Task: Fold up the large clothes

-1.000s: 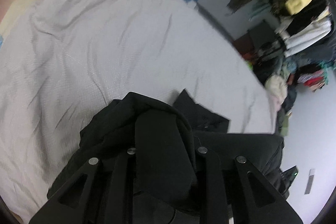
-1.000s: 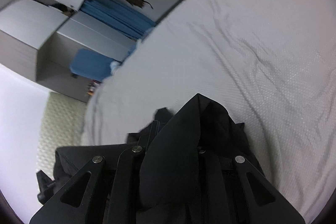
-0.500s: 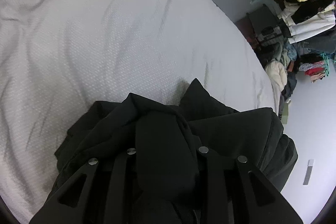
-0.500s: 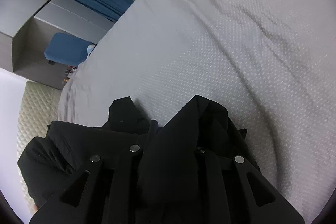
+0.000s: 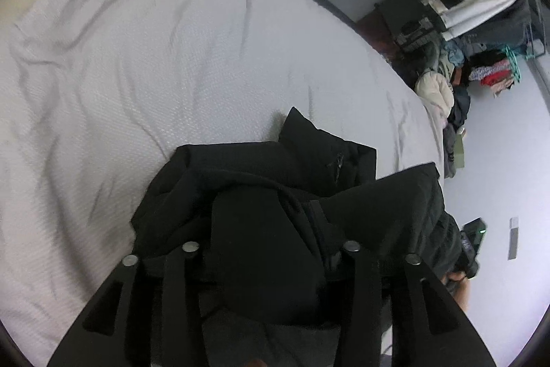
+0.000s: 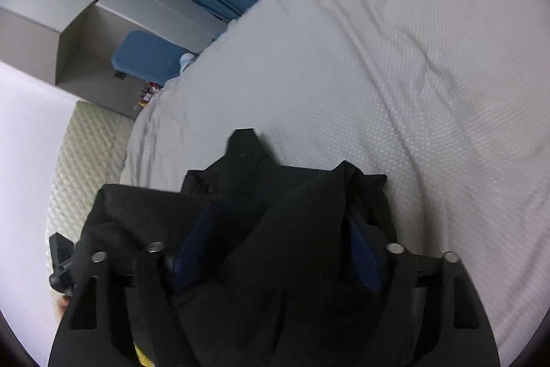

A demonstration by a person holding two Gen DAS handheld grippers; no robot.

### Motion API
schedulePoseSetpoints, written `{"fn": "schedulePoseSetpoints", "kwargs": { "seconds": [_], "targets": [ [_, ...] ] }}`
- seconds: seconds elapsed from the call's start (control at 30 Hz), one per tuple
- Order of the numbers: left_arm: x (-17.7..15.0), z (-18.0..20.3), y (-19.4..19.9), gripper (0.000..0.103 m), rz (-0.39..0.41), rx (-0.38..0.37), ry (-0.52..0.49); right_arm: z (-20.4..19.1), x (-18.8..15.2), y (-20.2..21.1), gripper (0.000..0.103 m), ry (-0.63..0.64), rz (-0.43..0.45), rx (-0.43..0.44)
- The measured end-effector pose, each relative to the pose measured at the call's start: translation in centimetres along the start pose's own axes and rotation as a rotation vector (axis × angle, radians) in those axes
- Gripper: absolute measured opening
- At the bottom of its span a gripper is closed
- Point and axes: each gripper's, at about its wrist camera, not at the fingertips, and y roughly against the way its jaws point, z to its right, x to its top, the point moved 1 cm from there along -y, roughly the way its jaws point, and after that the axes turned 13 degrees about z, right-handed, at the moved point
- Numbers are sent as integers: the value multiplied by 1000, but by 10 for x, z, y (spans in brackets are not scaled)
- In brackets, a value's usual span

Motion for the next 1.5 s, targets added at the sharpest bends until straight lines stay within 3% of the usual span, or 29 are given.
{"fn": "schedulePoseSetpoints", "kwargs": {
  "seconds": [0.1, 0.17, 0.33, 0.37, 0.43, 0.53, 0.7, 0.93, 1.07, 1.5],
  "targets": [
    [-5, 16, 37, 74, 71, 45, -72, -26, 0, 33, 82, 76, 46, -27],
    [-6, 30, 61, 101, 128, 68, -127, -44, -2, 51, 83, 119, 72, -30],
    [-17, 78, 111, 103, 297, 92, -277, -95, -12, 79, 88, 261, 125, -21],
    [-21, 90, 117, 103, 337, 87, -302, -103, -15, 81, 93, 284, 137, -19],
    [-29, 110, 121, 103, 391, 74, -351, -122, -23, 85, 102, 337, 171, -7],
    [-43, 130, 108, 103, 427, 62, -398, -143, -41, 77, 103, 414, 222, -17],
    [-70, 145, 53, 103, 428, 100, -484, -151, -75, 35, 103, 497, 254, -50],
    [-96, 122, -48, 103, 387, 193, -559, -131, -110, -38, 103, 526, 242, -107],
    [-98, 108, -62, 103, 420, 159, -520, -127, -113, -48, 103, 555, 287, -99],
    [-67, 100, -109, 103, 397, 170, -489, -126, -94, -98, 103, 565, 227, -98]
  ]
}}
